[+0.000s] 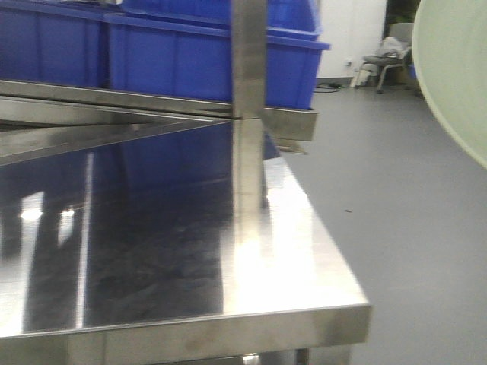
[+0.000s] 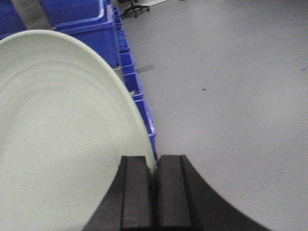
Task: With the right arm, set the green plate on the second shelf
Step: 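Turn the base away from the table holding the plate in the right gripper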
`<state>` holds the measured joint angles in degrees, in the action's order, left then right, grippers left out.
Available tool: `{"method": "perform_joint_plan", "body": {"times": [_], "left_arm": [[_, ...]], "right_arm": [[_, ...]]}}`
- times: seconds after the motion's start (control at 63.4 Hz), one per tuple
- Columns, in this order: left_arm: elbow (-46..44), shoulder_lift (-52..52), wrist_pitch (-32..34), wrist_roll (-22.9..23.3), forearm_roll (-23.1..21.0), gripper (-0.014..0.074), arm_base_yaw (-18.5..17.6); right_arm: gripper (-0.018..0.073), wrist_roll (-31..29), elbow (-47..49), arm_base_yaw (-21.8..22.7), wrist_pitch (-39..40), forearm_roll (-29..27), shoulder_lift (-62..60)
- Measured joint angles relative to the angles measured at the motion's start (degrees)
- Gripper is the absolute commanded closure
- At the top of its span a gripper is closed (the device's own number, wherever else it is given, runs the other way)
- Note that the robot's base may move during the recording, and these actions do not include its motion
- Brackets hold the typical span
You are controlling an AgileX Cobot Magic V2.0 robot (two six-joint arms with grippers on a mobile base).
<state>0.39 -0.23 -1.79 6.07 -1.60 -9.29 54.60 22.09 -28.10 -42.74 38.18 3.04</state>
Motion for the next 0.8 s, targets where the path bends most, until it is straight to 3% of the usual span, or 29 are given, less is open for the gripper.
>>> {"method": "perform_joint_plan", "body": {"times": [0.804], "left_arm": [[0.0, 0.0, 0.0, 0.0, 0.0, 0.0466, 0.0]], "right_arm": [[0.0506, 0.0, 0.0, 0.0, 0.0, 0.0, 0.0]]}}
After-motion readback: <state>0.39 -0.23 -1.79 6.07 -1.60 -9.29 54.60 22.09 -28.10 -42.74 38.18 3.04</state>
